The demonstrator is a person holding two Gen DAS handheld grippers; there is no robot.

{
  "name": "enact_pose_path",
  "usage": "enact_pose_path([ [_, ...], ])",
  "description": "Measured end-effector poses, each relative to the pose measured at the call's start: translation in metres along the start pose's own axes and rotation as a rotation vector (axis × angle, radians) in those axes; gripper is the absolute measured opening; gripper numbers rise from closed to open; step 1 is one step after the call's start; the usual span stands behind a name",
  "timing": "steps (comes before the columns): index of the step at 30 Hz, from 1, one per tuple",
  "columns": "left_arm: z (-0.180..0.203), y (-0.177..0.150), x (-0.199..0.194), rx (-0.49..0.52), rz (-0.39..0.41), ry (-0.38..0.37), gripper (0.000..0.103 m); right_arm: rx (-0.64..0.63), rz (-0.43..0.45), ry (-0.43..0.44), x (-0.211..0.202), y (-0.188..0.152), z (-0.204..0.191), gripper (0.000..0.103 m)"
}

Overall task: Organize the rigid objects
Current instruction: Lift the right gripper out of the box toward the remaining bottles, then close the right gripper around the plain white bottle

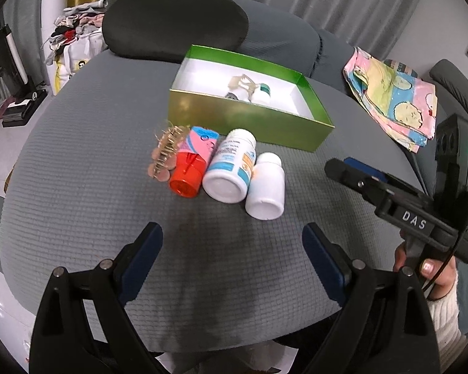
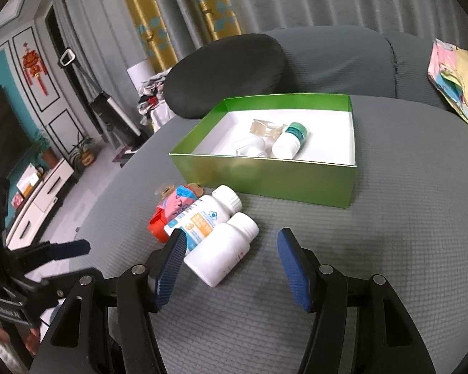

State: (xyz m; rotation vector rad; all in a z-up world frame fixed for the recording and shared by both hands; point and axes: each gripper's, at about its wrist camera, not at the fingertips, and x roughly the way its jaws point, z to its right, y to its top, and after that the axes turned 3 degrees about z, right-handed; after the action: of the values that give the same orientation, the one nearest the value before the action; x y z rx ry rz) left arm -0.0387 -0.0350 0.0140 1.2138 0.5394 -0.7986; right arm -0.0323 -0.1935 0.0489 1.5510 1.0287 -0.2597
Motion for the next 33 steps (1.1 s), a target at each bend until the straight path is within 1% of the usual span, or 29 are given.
enact_pose_path([
  [9, 0.012, -0.009, 0.016, 0.013, -0.034, -0.009, 0.091, -0.005, -0.011, 0.008, 0.002, -0.001, -0.001, 0.062],
  [14, 0.015, -0.011, 0.024, 0.024, -0.026, 0.009, 0.091, 0.006, -0.003, -0.002, -0.003, -0.003, 0.004, 0.062],
  [19, 0.010, -0.013, 0.030, -0.006, -0.023, -0.008, 0.091, 0.018, -0.008, -0.015, -0.004, -0.005, 0.009, 0.062],
  [22, 0.003, -0.016, 0.033, -0.029, -0.018, -0.033, 0.091, 0.024, -0.020, -0.010, -0.002, -0.007, 0.011, 0.062],
  [27, -0.007, -0.018, 0.044, -0.084, -0.042, -0.090, 0.091, 0.026, -0.045, 0.021, 0.007, -0.009, 0.012, 0.062],
  [31, 0.000, -0.020, 0.053, -0.077, -0.064, -0.141, 0.091, 0.047, -0.081, 0.064, 0.018, -0.011, 0.017, 0.062],
  [33, 0.007, -0.020, 0.059, -0.064, -0.082, -0.155, 0.091, 0.047, -0.095, 0.071, 0.023, -0.012, 0.018, 0.062],
])
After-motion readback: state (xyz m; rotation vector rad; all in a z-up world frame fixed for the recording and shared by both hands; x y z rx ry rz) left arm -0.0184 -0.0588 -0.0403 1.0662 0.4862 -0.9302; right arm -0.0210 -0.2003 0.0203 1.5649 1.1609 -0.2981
